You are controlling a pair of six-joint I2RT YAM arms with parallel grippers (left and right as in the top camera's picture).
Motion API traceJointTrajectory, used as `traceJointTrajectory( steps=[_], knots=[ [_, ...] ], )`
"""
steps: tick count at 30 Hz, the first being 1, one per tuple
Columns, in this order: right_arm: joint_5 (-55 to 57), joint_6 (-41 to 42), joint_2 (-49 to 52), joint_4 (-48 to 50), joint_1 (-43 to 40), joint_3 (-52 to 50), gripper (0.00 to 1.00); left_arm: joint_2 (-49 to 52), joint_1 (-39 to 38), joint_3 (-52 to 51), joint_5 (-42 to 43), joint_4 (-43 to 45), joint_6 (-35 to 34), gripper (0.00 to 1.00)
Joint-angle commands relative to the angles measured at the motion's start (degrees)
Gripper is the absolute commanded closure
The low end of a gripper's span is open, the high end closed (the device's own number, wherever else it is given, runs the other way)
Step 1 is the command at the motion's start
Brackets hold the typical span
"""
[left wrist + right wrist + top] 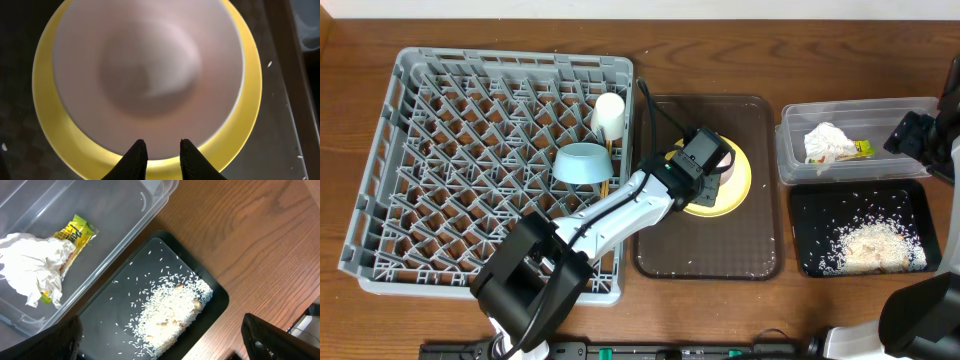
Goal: Sort waste into correct bins and load items into the dishwasher rack
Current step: 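Lower the left gripper over the pink plate on the yellow plate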
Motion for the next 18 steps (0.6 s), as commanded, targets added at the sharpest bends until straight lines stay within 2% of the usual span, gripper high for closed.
traceJointTrajectory(
  steps=[1, 4, 8, 9, 12, 13, 18],
  knots=[
    [0.6, 0.8, -0.9, 0.0, -0.6, 0.3, 0.01, -0.5, 0.0, 0.5, -0.7, -0.4, 2.8, 0.73],
    [0.6, 0.8, -0.9, 0.0, -0.6, 0.3, 0.01, -1.7, 0.1, 0.5, -1.0, -0.4, 2.8, 0.7],
    [0.6, 0.8, -0.9, 0.0, -0.6, 0.3, 0.01, -4.7, 0.2, 0.5, -5.6, -2.2, 2.6, 0.69],
    [0.6, 0.8, -0.9, 0.0, -0.6, 0.3, 0.01, -5.5, 0.2, 0.5, -7.3, -3.4, 1.7, 0.7],
    [0.6, 0.8, -0.9, 0.0, -0.6, 0.3, 0.01, -6.5, 0.2, 0.5, -9.3, -6.8, -1.3, 0.88],
    [0.6, 0.8, -0.9, 0.0, -0.6, 0.3, 0.01, -6.4, 0.2, 0.4, -9.2, -7.6, -2.5, 0.91],
    [0.6, 0.8, -0.9, 0.0, -0.6, 0.3, 0.01, -4.3, -0.6, -2.0, -9.1, -8.3, -5.7, 0.92]
  ],
)
